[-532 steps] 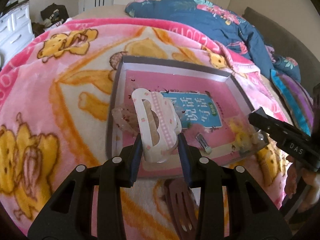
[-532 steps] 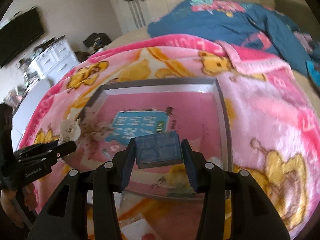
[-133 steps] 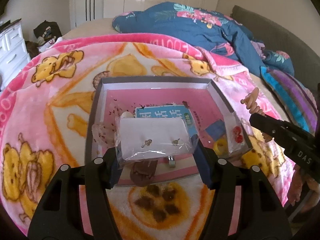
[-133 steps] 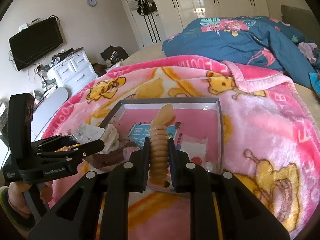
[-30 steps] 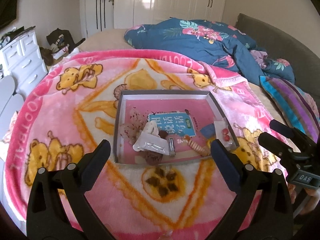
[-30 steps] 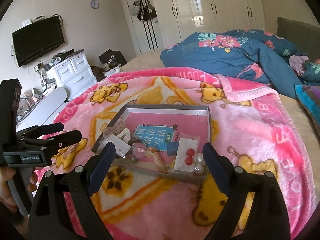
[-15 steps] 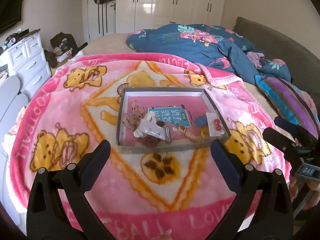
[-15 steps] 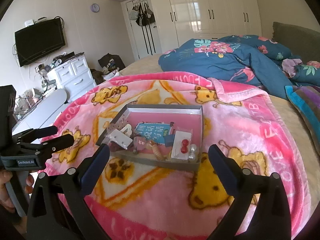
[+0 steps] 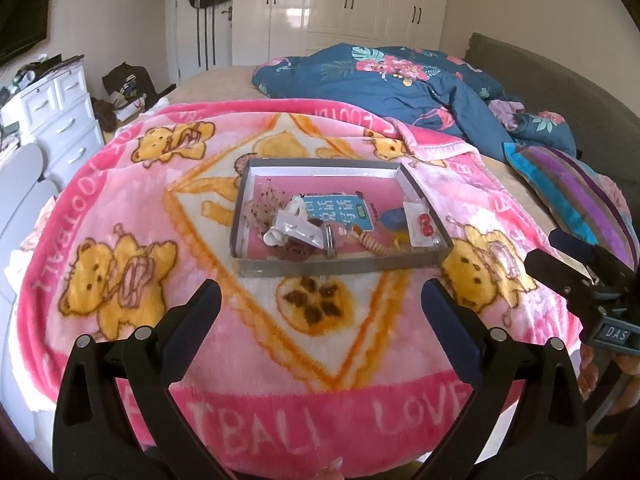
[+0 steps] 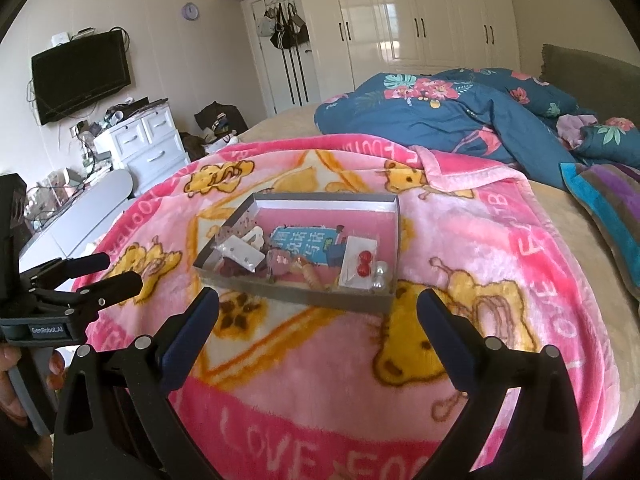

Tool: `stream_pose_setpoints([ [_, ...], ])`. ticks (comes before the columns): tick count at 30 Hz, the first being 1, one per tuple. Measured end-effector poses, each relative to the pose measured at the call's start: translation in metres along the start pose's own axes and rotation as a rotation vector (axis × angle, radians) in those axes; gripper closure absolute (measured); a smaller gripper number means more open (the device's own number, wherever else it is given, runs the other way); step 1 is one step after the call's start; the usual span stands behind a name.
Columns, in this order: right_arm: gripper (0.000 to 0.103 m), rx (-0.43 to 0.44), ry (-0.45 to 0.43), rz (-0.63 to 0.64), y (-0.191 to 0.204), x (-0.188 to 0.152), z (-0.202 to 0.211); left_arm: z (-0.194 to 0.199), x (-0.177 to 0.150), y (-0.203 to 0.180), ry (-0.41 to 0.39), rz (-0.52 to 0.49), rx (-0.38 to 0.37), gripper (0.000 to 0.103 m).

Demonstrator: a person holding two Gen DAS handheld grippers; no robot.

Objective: Organize jewelry

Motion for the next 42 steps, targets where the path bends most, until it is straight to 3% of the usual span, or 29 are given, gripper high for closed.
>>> stream_pose_setpoints([
  [9, 0.004, -0.023, 0.008, -0.009, 0.004, -0.034, -0.001, -0.002, -0.027, 0.003, -0.012, 0.023, -0.004, 0.009],
  [23, 0.004, -0.102, -0.049, 0.004, 0.011, -0.070, 0.007, -0.018, -0.068, 0.007, 0.013, 0.013, -0.014, 0.009],
  [42, 0.004, -0.050, 0.037, -0.030, 0.017, -0.085, -0.004, -0.016, -0.082, 0.013, 0.031, 0.022, 0.000, 0.009],
])
Point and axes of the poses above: each gripper's, at about its wrist camera, not at the fingertips, and z roughly against the way its jaws point, y to its left, x to its top, the point moved 6 cm from there along -z, roughly the way its jaws point, and after that the axes turned 3 degrees about -x, right-handed, at the moved point
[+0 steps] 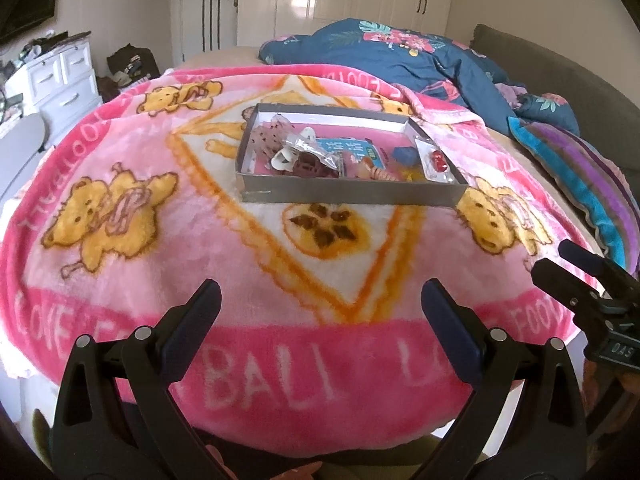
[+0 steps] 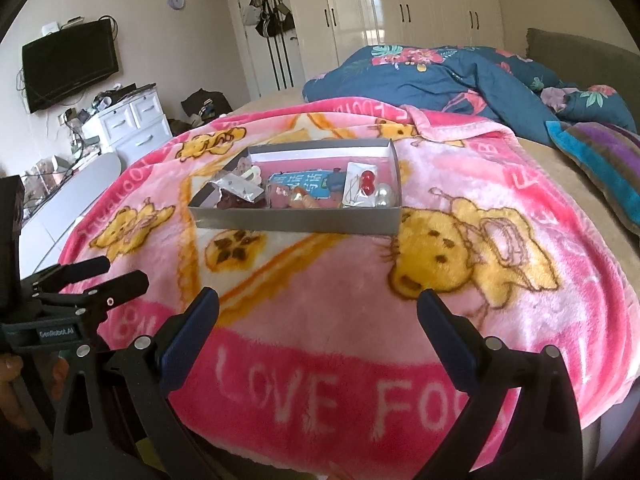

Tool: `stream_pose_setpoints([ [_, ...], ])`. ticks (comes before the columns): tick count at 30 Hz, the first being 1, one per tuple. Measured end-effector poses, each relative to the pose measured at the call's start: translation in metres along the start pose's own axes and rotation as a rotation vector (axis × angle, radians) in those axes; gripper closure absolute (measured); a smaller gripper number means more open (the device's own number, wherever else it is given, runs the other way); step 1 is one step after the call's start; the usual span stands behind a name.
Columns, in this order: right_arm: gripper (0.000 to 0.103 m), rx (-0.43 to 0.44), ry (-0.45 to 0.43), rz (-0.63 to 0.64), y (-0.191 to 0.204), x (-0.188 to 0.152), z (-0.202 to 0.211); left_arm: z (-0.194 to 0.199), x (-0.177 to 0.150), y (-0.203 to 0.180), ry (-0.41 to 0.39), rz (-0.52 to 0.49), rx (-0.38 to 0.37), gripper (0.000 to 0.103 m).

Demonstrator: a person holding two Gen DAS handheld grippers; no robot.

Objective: Organize jewelry

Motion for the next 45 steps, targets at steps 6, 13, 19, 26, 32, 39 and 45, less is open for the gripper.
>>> stream_pose_setpoints([
  [6, 0.004, -0.002, 0.001, 0.003, 0.0014, -0.0007, 0.0009, 0.0017, 0.0010, 0.0012, -0.005, 0.005, 0.003, 0.009],
  [13, 0.004, -0.004, -0.002, 0.007, 0.0021, -0.0004, 0.0025, 0.0020, 0.0009, 0.0006, -0.005, 0.004, 0.000, 0.009],
  [19, 0.004, -0.003, -0.001, 0.008, 0.0025, -0.0007, 0.0023, 0.0025, 0.0005, 0.0000, -0.004, 0.003, -0.001, 0.009],
  [26, 0.004, -0.004, -0.001, 0.008, 0.0026, -0.0009, 0.0024, 0.0024, 0.0002, -0.0004, -0.006, -0.001, 0.003, 0.009],
  [32, 0.004, -0.005, -0.002, 0.011, 0.0030, -0.0008, 0.0027, 0.0025, 0.0000, -0.0006, -0.005, 0.000, 0.005, 0.009],
  [39, 0.004, -0.005, -0.002, 0.010, 0.0033, -0.0004, 0.0036, 0.0033, -0.0002, -0.0007, -0.006, -0.001, 0.007, 0.009],
  [45, 0.004, -0.004, -0.001, 0.009, 0.0032, -0.0008, 0.0039, 0.0030, 0.0000, -0.0010, -0.005, -0.001, 0.004, 0.009],
])
Point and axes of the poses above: each gripper's, at about its wrist camera, not at the fingertips, and z roughly against the way its jaws point, y to its left, x to its top, the point moved 6 cm from there along -z, roughly the way its jaws point, and after that the axes turned 3 degrees about -x, right-handed, at the moved point
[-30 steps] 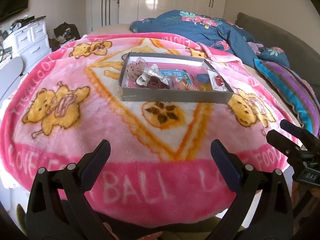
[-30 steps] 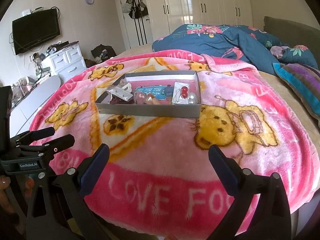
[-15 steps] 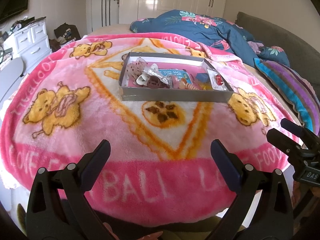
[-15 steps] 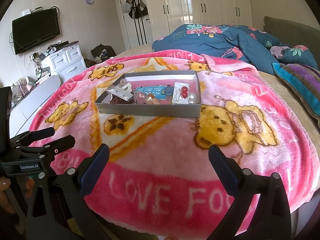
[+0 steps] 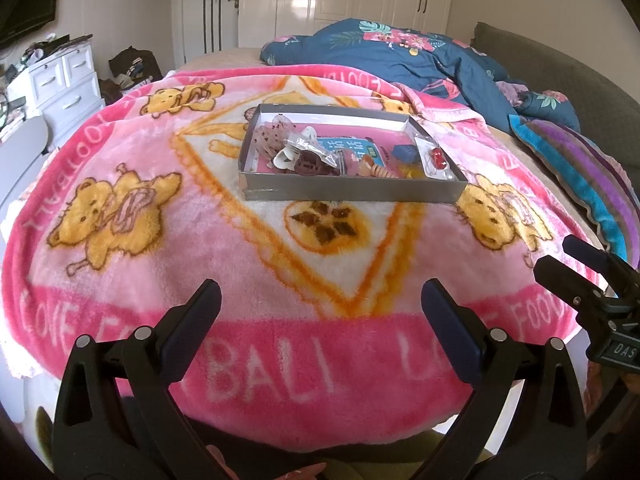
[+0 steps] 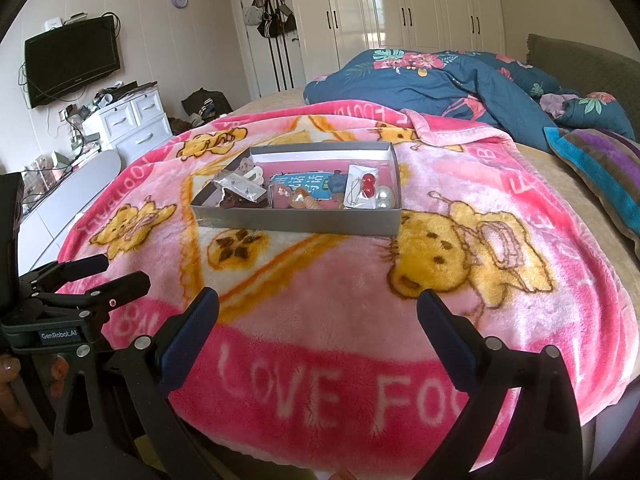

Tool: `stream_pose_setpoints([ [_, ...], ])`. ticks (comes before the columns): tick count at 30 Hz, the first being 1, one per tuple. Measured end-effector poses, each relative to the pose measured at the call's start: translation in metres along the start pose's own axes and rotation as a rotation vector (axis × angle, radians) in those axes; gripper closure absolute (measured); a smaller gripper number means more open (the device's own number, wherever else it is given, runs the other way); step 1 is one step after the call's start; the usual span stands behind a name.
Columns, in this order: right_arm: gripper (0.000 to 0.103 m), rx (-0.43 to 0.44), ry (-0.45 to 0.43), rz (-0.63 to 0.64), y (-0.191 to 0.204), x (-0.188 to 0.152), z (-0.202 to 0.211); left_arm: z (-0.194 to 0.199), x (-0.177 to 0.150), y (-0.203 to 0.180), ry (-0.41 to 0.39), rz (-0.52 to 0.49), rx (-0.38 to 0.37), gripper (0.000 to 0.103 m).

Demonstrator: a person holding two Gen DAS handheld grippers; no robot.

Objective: Organize jewelry

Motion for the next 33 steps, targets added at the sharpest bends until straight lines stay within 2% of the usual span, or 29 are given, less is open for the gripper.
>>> stream_pose_setpoints([
  [29, 0.004, -0.004, 0.005, 0.001, -0.0014, -0.0017, 0.0015, 0.0005, -0.0034, 0.0026, 0.006, 0.007, 0.001, 0.009],
  [33, 0.004, 0.000, 0.009, -0.004, -0.0024, -0.0024, 0.0014, 0.0020, -0.0076, 0.0025, 0.008, 0.005, -0.020, 0.009],
])
Point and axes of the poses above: each gripper's, at about its wrist camera, not at the fingertips, and z roughly against the way its jaws point, y to its left, x to its top, the point moved 6 cm from there along -z, roughly the way its jaws point, and after that the axes turned 3 degrees about -x, right-handed, at the moved point
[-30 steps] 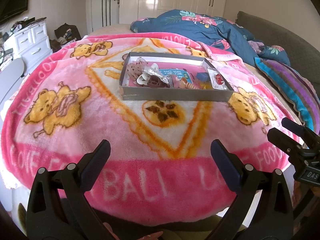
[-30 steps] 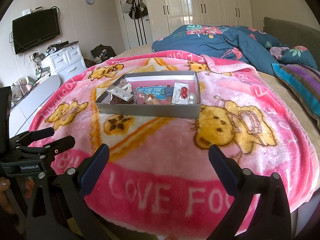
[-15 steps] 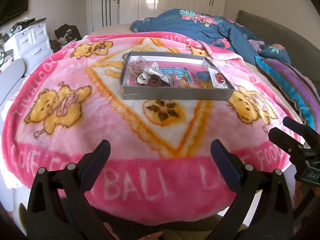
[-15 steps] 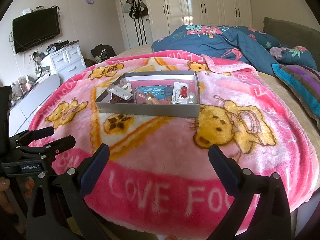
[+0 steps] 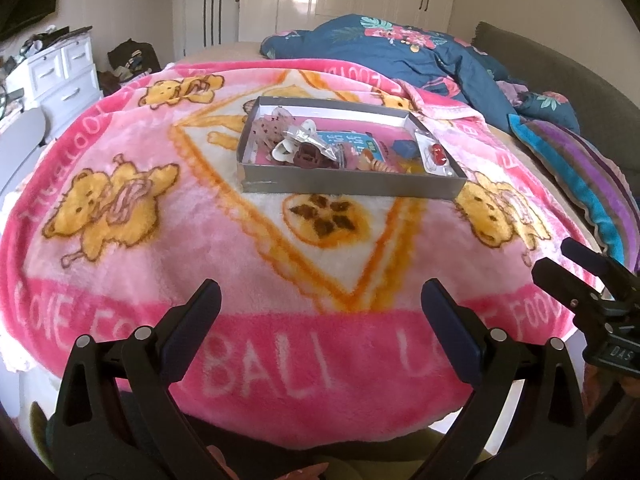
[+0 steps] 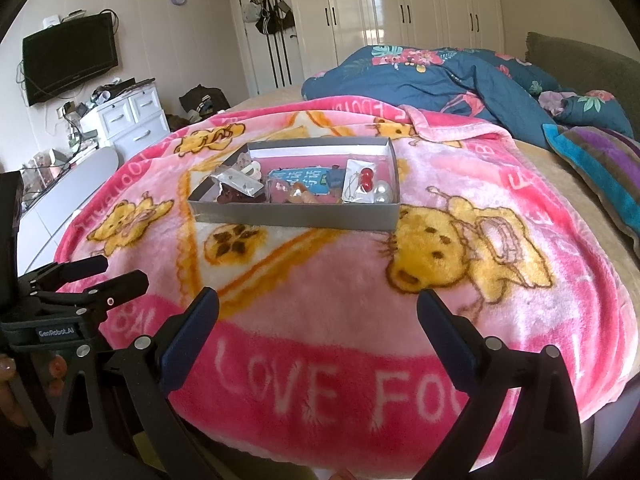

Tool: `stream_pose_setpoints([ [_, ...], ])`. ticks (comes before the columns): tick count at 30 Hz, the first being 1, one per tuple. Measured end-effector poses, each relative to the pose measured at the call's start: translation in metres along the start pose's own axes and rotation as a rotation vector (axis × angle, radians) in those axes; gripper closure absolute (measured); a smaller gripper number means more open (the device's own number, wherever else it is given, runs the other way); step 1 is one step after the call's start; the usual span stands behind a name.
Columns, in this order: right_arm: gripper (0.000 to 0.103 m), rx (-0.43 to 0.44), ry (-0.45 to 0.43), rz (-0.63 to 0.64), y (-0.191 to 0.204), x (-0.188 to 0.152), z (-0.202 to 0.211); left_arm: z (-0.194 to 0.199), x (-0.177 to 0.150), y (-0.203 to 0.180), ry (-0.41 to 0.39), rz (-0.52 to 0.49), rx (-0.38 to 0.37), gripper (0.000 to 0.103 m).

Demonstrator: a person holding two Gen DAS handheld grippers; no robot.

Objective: Organize jewelry

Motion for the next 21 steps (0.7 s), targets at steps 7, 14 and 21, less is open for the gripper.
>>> stream_pose_setpoints([
  [7, 0.004, -0.005, 0.019, -0.014, -0.009, -0.002, -0.008, -0.011, -0.003, 0.004, 0.022, 0.004, 0.036, 0.009],
  [14, 0.004, -0.059, 0.059, -0.105, -0.048, 0.005, -0.040, -0.030, 0.014, 0.051, 0.054, 0.111, 0.039, 0.009],
  [21, 0.004, -0.402, 0.146, -0.329, -0.219, 0.040, -0.115, -0.062, 0.080, 0.206, 0.018, 0.262, 0.388, 0.009],
])
Point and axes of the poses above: each gripper's, at about its wrist camera, not at the fingertips, and z roughly against the way its jaws point, y to its left, x to its top, the point moved 6 cm from there along -z, roughly the way its jaws point, and after that the axes turned 3 degrees about -x, right-handed, at the moved point
